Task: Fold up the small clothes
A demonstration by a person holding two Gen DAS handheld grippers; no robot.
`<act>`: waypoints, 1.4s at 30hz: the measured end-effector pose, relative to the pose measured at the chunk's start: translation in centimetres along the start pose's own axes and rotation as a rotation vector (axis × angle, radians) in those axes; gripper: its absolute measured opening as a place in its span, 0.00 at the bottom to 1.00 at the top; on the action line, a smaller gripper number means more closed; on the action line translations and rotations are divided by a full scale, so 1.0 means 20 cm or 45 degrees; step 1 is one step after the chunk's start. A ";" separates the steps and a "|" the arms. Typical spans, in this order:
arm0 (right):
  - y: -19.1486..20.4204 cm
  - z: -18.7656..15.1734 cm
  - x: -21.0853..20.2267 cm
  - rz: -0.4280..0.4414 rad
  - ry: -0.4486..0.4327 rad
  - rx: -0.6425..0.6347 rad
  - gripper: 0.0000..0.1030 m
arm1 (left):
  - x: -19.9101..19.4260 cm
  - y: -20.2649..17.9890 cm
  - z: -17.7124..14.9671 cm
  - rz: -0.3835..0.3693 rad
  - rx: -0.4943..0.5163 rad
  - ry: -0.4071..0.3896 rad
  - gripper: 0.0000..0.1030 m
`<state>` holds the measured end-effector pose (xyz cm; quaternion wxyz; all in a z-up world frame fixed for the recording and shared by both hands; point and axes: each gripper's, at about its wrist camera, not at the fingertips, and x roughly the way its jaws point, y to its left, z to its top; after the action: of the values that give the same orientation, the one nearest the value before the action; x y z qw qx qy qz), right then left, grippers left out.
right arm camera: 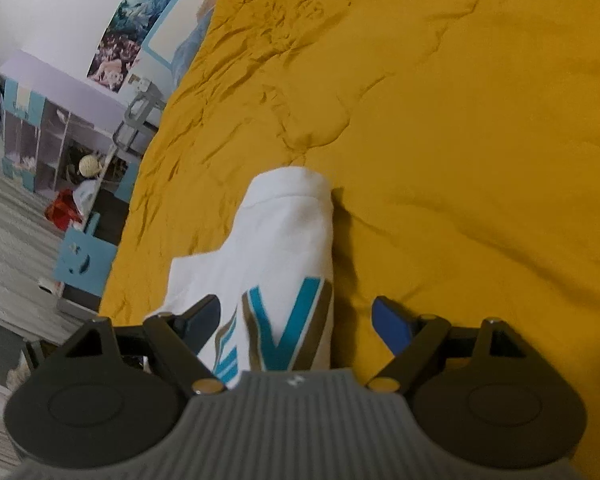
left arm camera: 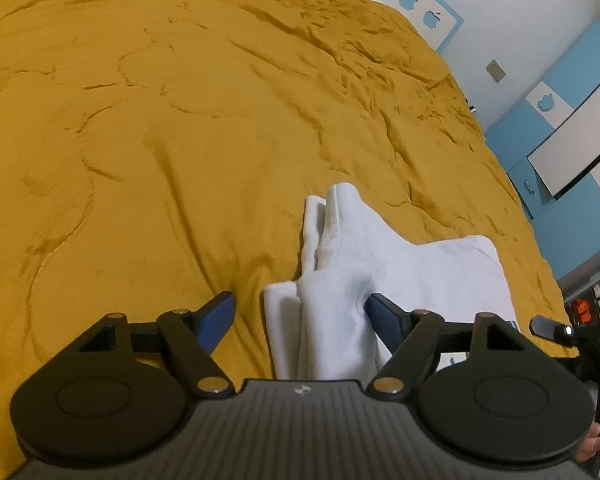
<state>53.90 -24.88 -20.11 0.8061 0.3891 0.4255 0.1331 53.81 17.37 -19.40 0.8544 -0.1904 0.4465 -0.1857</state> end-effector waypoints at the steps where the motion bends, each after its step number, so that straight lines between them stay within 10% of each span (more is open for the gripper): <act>1: -0.01 0.00 0.01 0.006 -0.003 0.015 0.77 | 0.01 0.01 0.00 -0.008 0.005 0.000 0.85; 13: -0.04 0.07 0.21 0.081 -0.014 0.087 0.69 | 0.12 0.08 0.06 -0.171 -0.033 -0.001 0.83; 20: -0.10 0.08 0.24 0.108 -0.021 0.141 0.43 | 0.13 0.06 0.07 -0.192 -0.037 -0.001 0.53; 29: -0.01 0.06 0.19 0.118 -0.053 0.030 0.15 | 0.00 -0.22 0.03 -0.022 0.257 -0.131 0.22; 42: 0.36 -0.02 -0.32 0.164 -0.223 -0.283 0.13 | -0.56 -0.63 -0.13 0.070 0.477 -0.430 0.18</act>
<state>50.53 -23.38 -11.08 0.8680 0.3341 0.3106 0.1962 43.87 11.55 -6.83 0.9419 -0.0450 0.2604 -0.2074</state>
